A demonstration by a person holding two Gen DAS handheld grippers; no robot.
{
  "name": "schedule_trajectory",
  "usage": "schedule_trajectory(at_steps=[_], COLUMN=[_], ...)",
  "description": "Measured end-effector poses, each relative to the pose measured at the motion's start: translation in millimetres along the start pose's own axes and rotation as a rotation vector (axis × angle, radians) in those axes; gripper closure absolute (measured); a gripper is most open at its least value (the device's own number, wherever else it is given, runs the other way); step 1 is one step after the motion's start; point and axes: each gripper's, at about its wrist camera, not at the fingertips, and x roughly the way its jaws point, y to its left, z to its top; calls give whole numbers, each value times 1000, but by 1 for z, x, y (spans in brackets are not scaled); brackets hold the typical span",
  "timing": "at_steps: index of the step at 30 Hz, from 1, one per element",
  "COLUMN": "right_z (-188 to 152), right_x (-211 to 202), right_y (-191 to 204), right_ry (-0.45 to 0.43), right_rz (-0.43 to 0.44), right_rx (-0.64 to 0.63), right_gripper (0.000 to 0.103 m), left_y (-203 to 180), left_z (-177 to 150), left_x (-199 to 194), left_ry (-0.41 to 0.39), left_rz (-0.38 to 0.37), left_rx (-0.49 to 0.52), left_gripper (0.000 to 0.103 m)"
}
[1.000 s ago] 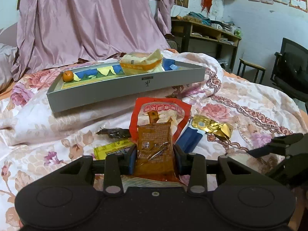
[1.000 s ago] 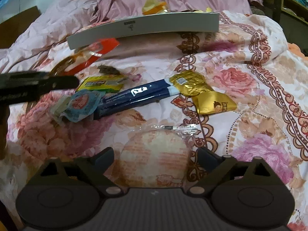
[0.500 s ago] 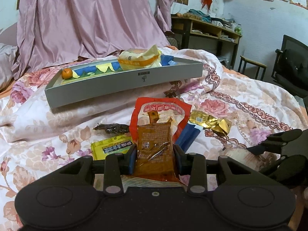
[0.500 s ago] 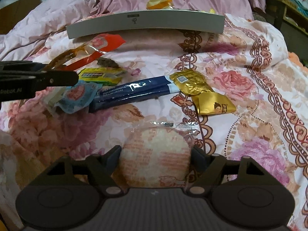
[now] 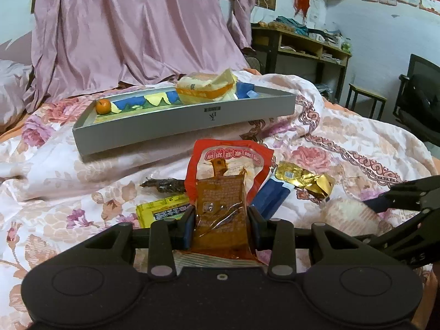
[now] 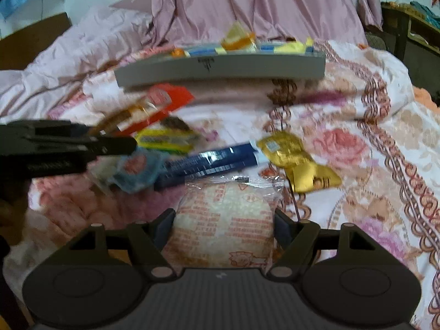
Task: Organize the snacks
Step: 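Grasp the round plastic-wrapped bread with the right tool and lift it, then carry the red packet and the round bread over the grey tray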
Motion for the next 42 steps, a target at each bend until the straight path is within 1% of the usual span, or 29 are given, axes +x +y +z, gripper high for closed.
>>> schedule_trajectory(at_steps=[5,9,16,23,31,38,42], right_z=[19,38,73,114,161,200,214], right_x=[-16,-28,-39,-37,-17,28,58], right_y=[6,7,7,11,14,21,31], right_ry=[-63,-120,-204,-269,-315,-304,-281], right_rz=[16,22,20,18,18,30,46], right_rx=[-6,-10,-24,-51,-71,-100,-129], right_gripper=[26,26,26,26,26,26,26], left_y=[1,4,11,21,49,90,116], left_z=[8,20,55,91,127,149,149], left_x=[-8,-13,-21,-11,15,54,76], left_ry=[-21,-46,-111,-163,-168,-140,-111], left_rz=[24,54,88,119,159,203,226], left_rx=[-14,-28,-45,-75,-132,-183,-214], left_gripper=[62,62,62,62,62,62,62])
